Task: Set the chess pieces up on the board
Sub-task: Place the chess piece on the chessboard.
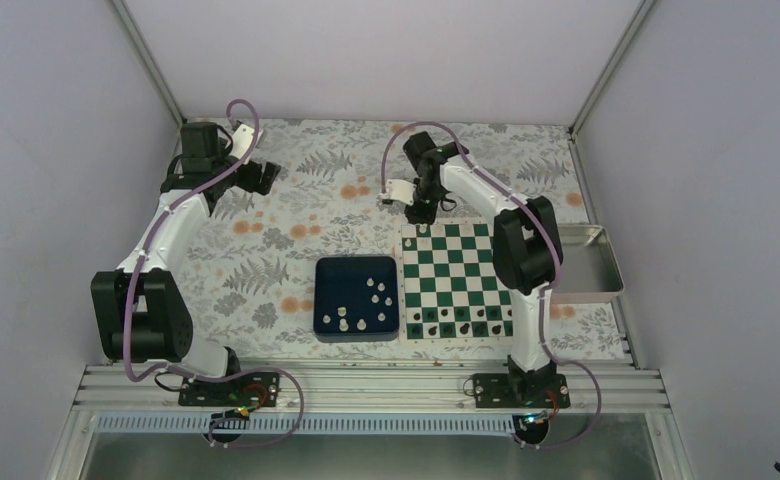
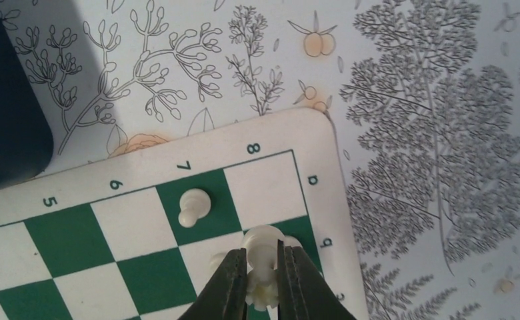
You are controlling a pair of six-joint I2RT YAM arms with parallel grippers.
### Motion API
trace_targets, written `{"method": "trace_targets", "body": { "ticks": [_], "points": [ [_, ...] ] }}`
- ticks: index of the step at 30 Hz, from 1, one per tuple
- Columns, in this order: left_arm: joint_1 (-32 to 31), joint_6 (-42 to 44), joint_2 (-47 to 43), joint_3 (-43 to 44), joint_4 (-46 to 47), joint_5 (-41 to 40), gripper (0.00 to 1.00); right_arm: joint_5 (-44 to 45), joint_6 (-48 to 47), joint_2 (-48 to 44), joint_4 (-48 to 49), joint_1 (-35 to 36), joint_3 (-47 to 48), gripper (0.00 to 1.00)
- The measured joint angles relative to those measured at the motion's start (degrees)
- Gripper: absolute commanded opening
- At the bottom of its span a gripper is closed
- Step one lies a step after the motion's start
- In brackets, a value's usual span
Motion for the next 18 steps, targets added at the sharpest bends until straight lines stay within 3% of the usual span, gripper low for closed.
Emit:
{"method": "trace_targets", "body": {
  "ticks": [18],
  "points": [
    [0.0,0.0,0.0,0.0,0.0,0.0,1.00,-2.1,-0.7,5.6,2.6,0.1,-0.5,0.08]
  ]
}}
